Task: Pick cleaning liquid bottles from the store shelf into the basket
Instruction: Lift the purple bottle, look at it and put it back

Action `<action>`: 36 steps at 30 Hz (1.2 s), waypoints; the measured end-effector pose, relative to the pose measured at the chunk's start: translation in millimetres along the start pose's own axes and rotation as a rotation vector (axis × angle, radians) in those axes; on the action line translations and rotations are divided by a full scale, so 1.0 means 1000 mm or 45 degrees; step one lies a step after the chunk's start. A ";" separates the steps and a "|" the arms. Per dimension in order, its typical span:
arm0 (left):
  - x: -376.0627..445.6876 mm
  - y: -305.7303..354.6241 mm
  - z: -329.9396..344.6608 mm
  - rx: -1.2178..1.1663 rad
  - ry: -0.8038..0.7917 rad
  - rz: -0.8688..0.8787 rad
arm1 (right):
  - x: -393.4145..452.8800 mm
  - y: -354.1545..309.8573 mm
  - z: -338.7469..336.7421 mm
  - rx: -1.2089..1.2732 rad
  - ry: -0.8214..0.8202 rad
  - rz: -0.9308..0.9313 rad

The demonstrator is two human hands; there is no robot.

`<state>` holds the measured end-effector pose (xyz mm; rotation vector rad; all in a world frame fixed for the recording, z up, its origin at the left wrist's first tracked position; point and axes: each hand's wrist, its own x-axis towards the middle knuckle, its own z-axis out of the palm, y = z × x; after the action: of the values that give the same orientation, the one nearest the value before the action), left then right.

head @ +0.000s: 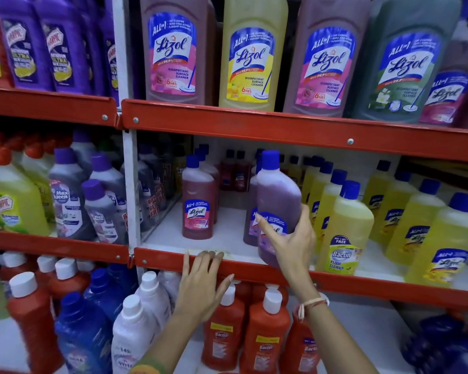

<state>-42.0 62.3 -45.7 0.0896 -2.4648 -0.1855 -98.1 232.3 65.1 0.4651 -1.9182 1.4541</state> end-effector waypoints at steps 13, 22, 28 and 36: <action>0.000 0.002 0.000 -0.036 -0.027 -0.050 | -0.038 -0.039 -0.061 -0.719 0.486 -0.581; 0.001 0.001 0.003 -0.023 -0.046 -0.057 | -0.034 -0.045 -0.077 -0.224 0.201 -0.446; 0.002 0.000 0.005 -0.001 -0.057 -0.058 | -0.035 -0.038 -0.077 0.885 -0.300 0.218; 0.001 0.001 0.006 -0.020 -0.042 -0.060 | -0.044 -0.018 -0.065 1.617 -1.168 0.400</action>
<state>-46.6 63.8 -49.1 0.1394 -2.4949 -0.2285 -36.1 282.8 56.3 1.6646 -1.3524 2.9429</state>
